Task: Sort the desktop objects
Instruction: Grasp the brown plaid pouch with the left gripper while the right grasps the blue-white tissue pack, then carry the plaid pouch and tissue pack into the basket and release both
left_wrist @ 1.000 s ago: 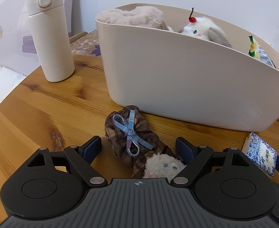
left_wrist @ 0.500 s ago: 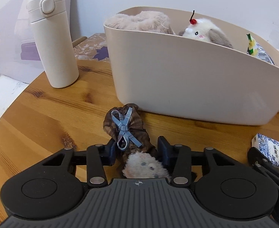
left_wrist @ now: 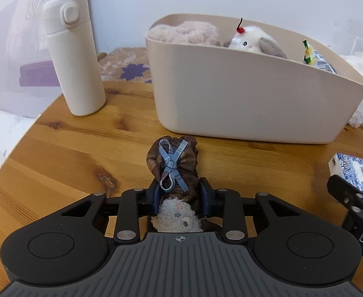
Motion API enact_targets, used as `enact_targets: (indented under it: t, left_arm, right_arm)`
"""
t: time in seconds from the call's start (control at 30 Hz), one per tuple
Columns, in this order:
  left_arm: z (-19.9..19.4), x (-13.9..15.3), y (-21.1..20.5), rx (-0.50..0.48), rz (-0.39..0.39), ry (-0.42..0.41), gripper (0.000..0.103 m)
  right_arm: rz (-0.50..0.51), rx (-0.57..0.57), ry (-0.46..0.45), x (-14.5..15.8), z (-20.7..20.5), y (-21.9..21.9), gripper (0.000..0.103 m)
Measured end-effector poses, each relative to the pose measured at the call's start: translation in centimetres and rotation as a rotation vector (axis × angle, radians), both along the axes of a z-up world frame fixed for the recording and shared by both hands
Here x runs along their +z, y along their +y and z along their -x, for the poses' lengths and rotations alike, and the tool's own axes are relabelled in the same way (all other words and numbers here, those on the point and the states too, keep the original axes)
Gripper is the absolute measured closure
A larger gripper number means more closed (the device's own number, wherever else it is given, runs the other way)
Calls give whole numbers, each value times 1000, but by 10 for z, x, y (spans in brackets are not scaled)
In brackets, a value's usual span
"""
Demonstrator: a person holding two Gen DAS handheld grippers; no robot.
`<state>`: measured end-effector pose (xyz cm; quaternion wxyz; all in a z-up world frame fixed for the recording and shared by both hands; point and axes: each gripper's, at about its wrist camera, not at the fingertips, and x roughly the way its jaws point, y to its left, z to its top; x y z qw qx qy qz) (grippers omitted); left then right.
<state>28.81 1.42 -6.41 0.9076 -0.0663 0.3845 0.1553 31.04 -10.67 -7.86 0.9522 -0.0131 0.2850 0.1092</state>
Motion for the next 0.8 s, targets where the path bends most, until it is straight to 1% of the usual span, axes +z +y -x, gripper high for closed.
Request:
enact_targets:
  t: [0.2,0.37,0.5,0.63,0.8]
  left_arm:
    - [15,18,-1,-34,-13,-55,72]
    - [25,35,0,-63,2,-88,72]
    - [32,49,4,-67,-7,-122,72]
    - [33,62,12,-62,-2,-152,72]
    - [30,84,18,-56,-18,-201,72]
  right_arm:
    - [15,38,-60,21,13,0,41]
    - [20,59,-92,38,21,-3,41]
    - [17,64,-124,53,25,-6,41]
    - [5,67,-161,70,25,-10,41]
    - [-13,65,-204,90,19,-14,41]
